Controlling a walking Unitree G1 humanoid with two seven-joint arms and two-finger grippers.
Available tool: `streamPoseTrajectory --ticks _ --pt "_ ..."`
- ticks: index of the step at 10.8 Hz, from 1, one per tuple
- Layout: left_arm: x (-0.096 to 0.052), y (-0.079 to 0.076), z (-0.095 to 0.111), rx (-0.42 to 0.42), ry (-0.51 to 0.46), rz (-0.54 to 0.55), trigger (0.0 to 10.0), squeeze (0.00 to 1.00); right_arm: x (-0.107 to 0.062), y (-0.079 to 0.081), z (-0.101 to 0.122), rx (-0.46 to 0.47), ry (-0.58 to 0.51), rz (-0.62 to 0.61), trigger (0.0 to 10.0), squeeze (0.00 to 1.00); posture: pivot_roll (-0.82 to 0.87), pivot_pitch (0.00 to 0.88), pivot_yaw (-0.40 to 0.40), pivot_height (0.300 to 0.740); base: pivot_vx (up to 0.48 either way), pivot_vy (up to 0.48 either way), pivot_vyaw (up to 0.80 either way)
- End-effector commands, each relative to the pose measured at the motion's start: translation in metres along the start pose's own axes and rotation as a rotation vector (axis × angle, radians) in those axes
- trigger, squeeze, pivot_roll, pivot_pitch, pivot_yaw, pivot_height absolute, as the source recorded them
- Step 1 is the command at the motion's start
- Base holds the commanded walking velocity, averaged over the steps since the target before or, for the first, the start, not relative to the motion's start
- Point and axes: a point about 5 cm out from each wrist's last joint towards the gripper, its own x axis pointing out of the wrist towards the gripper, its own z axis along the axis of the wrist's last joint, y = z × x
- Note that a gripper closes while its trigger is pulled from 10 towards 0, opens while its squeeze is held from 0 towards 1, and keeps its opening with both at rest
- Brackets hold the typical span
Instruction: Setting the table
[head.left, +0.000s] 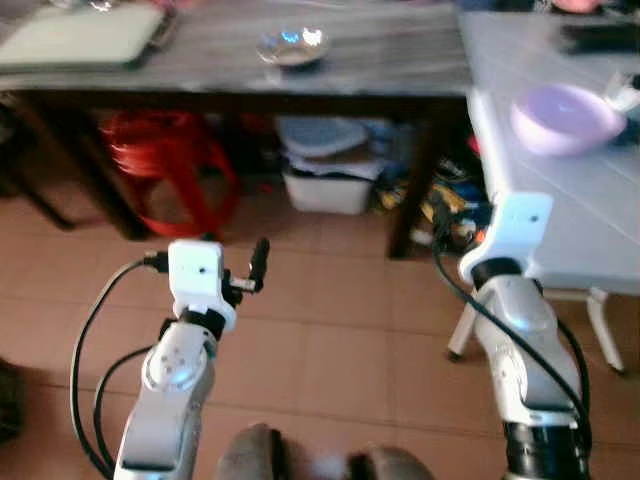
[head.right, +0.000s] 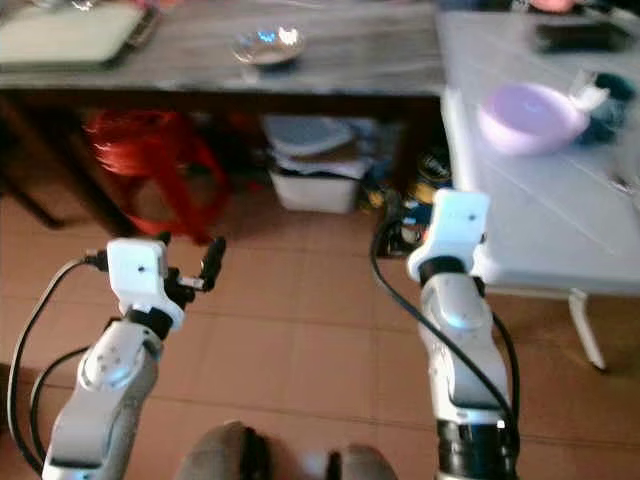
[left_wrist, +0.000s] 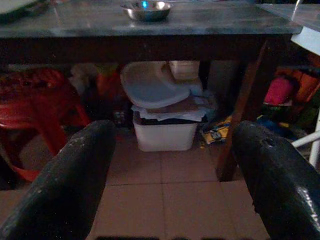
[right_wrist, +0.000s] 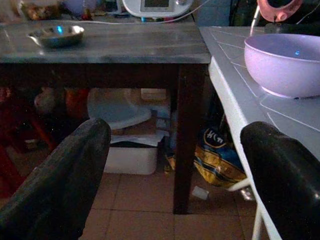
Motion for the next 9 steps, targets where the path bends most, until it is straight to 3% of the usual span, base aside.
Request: streamPoseTrajectory --ticks 1,6,9 --pt "-0.003 0.006 0.0 0.006 0.001 0.02 10.0 0.0 0.001 0.01 0.007 0.006 -0.029 0.04 10.0 0.0 -0.07 0.156 0.041 0.74 0.0 -0.469 0.0" --pt "-0.003 0.004 0.001 0.009 -0.004 0.0 10.0 0.0 0.005 0.016 0.018 -0.033 -0.088 0.077 10.0 0.0 -0.07 0.148 0.04 0.74 0.251 -0.377 0.0" --pt "-0.003 0.004 0.001 0.015 0.0 -0.001 10.0 0.0 0.008 0.018 0.022 -0.053 -0.111 0.099 10.0 0.0 -0.06 0.147 0.041 0.74 0.441 -0.089 0.0"
